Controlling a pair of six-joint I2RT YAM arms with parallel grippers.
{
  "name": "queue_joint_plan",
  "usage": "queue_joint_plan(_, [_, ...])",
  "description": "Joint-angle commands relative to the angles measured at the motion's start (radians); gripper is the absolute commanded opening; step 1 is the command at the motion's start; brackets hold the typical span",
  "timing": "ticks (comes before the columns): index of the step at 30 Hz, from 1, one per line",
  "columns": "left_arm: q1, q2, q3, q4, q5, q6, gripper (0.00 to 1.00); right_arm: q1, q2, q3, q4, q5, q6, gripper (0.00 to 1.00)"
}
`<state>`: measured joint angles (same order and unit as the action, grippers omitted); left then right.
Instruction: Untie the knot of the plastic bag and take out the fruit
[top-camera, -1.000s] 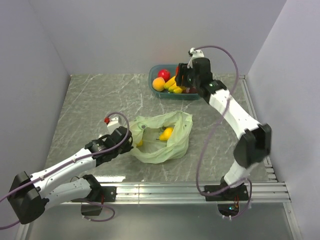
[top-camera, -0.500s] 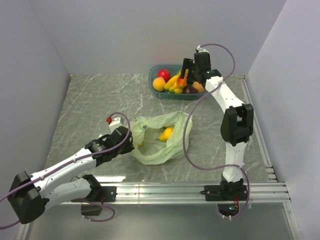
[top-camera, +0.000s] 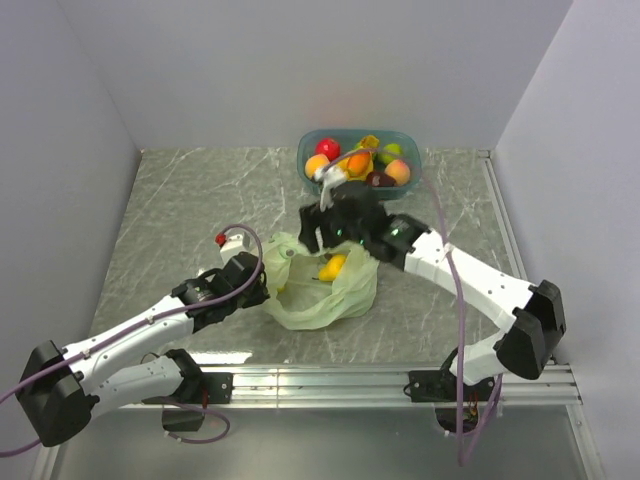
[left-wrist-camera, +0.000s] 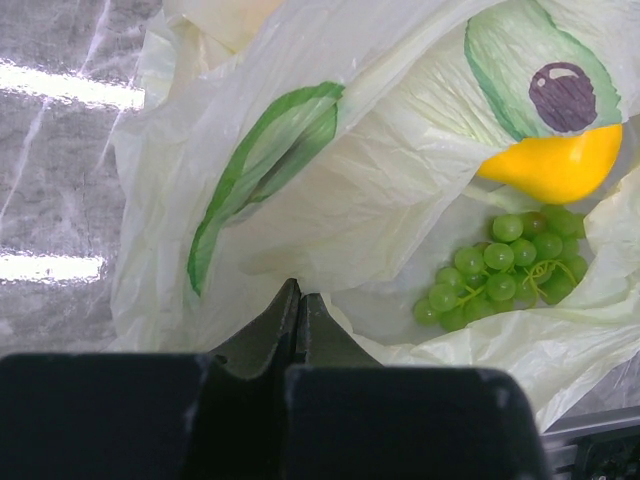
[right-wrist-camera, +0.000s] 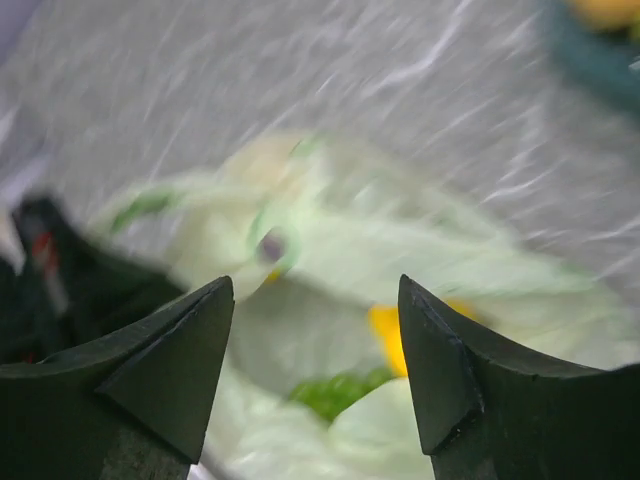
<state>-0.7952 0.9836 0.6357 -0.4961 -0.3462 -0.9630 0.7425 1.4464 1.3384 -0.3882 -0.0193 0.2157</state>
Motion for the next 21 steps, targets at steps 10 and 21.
queue_joint_plan(10, [0.002,-0.023,-0.033,0.036,0.024,0.007,0.01,0.095,0.055,-0.306,0.006,0.269,0.307,0.89])
queue_joint_plan(21, [0.002,-0.046,-0.037,0.014,0.018,0.009,0.01,0.075,0.189,-0.376,0.060,0.318,0.364,0.89])
